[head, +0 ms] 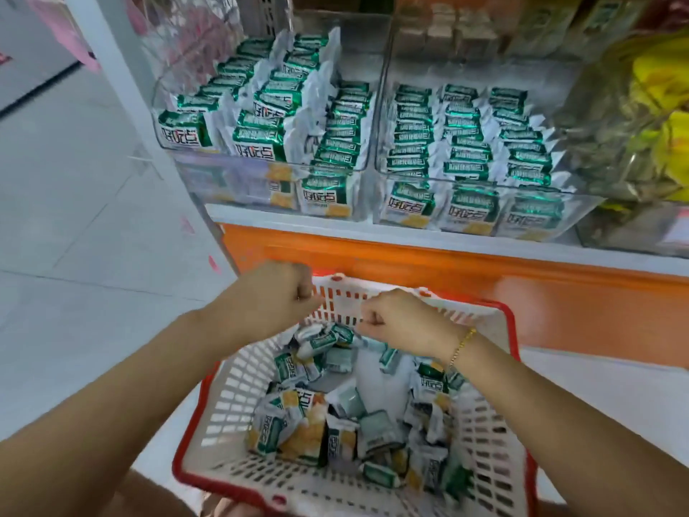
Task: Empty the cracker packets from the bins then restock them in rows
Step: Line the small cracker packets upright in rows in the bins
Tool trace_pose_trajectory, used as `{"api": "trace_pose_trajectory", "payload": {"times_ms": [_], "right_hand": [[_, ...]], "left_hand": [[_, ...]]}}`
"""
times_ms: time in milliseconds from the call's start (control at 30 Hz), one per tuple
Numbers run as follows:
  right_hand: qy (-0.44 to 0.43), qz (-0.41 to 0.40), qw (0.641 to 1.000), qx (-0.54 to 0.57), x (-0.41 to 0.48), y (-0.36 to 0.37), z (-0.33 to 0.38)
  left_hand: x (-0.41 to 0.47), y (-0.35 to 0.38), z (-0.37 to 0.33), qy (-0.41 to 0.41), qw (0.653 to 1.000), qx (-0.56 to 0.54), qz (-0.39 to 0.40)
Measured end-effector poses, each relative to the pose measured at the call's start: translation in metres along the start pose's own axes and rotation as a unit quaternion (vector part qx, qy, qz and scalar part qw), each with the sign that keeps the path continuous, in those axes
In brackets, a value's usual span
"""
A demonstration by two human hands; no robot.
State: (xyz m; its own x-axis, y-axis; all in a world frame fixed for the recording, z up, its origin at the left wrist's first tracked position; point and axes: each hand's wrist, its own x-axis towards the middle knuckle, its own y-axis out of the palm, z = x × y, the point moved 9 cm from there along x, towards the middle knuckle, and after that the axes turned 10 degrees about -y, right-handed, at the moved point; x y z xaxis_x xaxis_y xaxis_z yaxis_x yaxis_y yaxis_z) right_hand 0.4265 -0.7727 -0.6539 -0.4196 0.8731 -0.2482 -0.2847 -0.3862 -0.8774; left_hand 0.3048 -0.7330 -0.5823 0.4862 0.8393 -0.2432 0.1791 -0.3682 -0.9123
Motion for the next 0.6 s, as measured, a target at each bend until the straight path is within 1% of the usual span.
{"api": "trace_pose_trajectory", "payload": {"times_ms": [33, 100, 167, 200, 267, 333, 367, 433, 500, 600], "right_hand": [[0.027, 0.039, 0.998, 0.033, -0.003, 0.034, -0.021], [0.074, 0.09, 0.989, 0.093, -0.014, 0.089, -0.05], [0.107, 0.137, 0.978, 0.119, -0.027, 0.136, -0.066], [0.118, 0.163, 0.973, 0.115, -0.033, 0.158, -0.071], [0.111, 0.202, 0.968, 0.097, -0.042, 0.194, -0.076], [0.096, 0.215, 0.969, 0.071, -0.044, 0.221, -0.079], [0.092, 0.217, 0.97, 0.065, -0.045, 0.233, -0.083], [0.082, 0.222, 0.969, 0.067, -0.047, 0.245, -0.086], [0.068, 0.226, 0.969, 0.066, -0.05, 0.252, -0.088], [0.057, 0.223, 0.971, 0.071, -0.051, 0.255, -0.082]], "left_hand": [[-0.001, 0.031, 0.002, 0.001, 0.998, 0.034, 0.044], [-0.008, 0.089, 0.019, -0.014, 0.989, 0.07, 0.13], [-0.014, 0.133, 0.042, -0.044, 0.975, 0.081, 0.204], [-0.016, 0.147, 0.053, -0.067, 0.969, 0.079, 0.225], [-0.015, 0.169, 0.072, -0.129, 0.964, 0.052, 0.226], [-0.01, 0.193, 0.084, -0.185, 0.961, 0.002, 0.206], [-0.009, 0.208, 0.087, -0.205, 0.956, -0.015, 0.208], [-0.007, 0.24, 0.088, -0.231, 0.946, -0.037, 0.222], [-0.004, 0.261, 0.084, -0.253, 0.94, -0.067, 0.218], [0.007, 0.284, 0.071, -0.265, 0.935, -0.075, 0.222]]}}
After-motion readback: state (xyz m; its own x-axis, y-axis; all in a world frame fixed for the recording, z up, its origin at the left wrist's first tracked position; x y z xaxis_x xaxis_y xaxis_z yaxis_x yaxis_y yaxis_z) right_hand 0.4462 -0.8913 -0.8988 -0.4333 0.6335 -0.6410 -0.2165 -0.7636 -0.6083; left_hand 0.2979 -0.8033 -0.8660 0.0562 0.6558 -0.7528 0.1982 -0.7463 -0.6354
